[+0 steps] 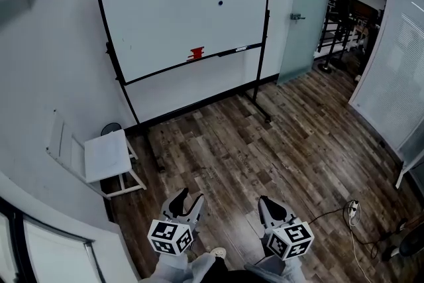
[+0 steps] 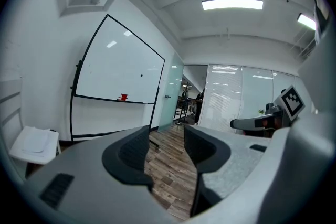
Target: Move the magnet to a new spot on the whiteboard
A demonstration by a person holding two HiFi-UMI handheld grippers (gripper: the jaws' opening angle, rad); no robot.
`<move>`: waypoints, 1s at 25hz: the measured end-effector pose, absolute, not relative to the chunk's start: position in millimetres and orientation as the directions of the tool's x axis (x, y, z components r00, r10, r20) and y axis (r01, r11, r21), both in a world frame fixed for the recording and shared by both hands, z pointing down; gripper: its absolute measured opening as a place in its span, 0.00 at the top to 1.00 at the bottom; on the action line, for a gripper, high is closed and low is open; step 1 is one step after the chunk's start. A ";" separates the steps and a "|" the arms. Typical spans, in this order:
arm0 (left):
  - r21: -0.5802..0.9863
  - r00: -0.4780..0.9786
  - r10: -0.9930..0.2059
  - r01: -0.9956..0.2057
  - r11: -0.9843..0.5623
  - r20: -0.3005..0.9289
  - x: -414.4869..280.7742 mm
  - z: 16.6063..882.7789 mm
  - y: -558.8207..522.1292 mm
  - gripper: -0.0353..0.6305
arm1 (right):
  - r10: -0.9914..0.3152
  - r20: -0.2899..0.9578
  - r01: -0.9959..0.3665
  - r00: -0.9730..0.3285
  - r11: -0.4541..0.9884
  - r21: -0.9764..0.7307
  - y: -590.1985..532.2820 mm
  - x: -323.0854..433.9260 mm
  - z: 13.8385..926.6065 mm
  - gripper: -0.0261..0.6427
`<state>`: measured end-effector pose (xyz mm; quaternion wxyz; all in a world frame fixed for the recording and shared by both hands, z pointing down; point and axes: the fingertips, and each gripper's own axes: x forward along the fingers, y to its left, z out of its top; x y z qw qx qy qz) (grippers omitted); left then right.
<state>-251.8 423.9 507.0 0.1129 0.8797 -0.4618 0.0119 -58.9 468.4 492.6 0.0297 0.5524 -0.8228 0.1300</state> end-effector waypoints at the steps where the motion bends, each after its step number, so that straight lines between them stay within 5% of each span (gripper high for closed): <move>1: 0.186 0.572 -0.811 -0.816 -0.547 0.124 -254.4 506.7 418.8 0.64 | -0.903 0.189 -0.918 -0.385 0.354 -0.181 462.9 -59.9 491.5 0.92; 25: 0.188 0.538 -0.830 -0.839 -0.511 0.146 -272.9 519.7 373.9 0.64 | -0.915 0.183 -0.926 -0.361 0.328 -0.189 399.6 -46.8 497.8 0.92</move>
